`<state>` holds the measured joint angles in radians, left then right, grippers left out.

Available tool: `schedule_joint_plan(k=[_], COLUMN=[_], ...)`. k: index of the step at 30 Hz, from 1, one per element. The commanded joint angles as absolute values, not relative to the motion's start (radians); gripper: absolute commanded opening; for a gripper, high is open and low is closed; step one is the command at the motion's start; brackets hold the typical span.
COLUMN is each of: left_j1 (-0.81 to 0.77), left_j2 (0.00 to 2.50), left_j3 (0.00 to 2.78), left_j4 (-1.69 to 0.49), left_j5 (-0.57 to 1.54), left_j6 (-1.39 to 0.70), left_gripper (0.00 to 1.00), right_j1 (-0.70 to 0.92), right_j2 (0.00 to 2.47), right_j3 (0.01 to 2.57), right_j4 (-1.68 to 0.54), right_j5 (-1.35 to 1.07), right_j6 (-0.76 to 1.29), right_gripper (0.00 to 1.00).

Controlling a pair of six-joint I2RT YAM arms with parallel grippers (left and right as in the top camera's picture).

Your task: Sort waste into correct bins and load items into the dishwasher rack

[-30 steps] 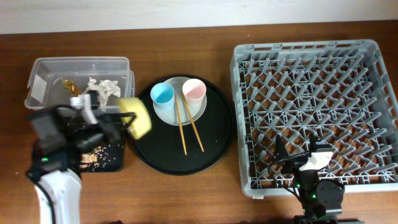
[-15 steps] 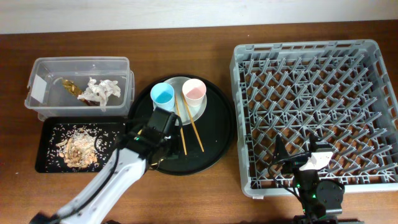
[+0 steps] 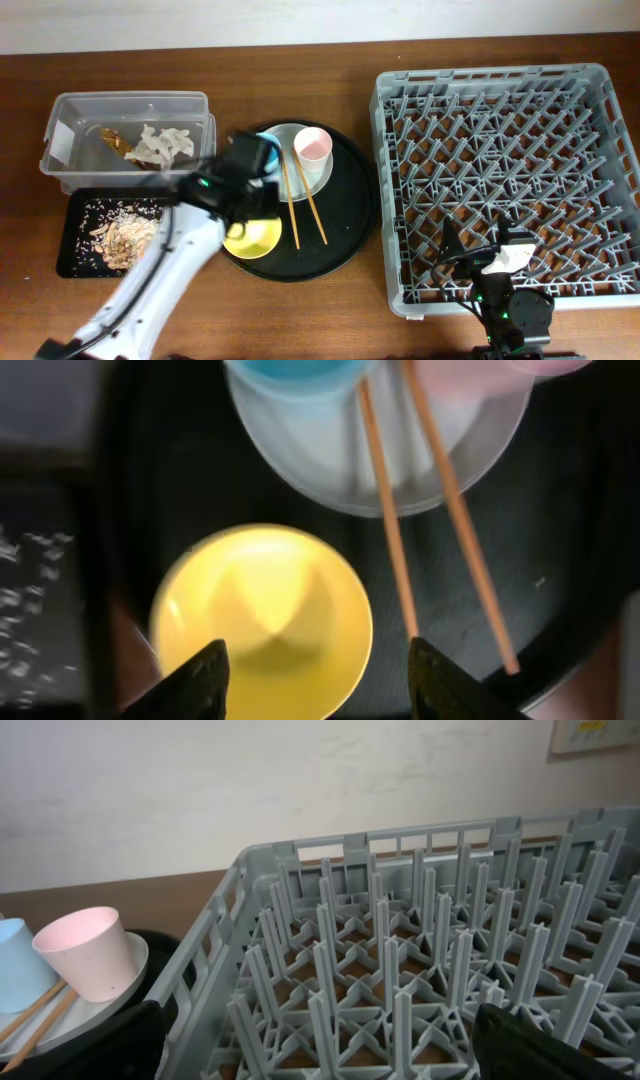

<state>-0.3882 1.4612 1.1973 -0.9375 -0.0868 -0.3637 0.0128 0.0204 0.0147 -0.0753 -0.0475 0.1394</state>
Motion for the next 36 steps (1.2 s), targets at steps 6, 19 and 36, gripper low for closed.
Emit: schedule_joint_plan(k=[6, 19, 36], left_j1=[-0.056, 0.038, 0.038], left_j2=[1.404, 1.400, 1.400], left_j3=[1.604, 1.604, 1.604], left_j4=[-1.398, -1.430, -1.430], left_j5=[-0.529, -0.517, -0.517], left_j6=[-0.333, -0.332, -0.332], left_gripper=[0.99, 0.99, 0.99], right_j1=[0.013, 0.013, 0.013], right_j2=[0.015, 0.015, 1.065], right_j3=[0.007, 0.007, 1.341], right_j4=[-0.078, -0.039, -0.903], right_j5=[-0.056, -0.062, -0.413], right_j6=[0.148, 0.149, 0.140], right_gripper=[0.98, 0.98, 0.98])
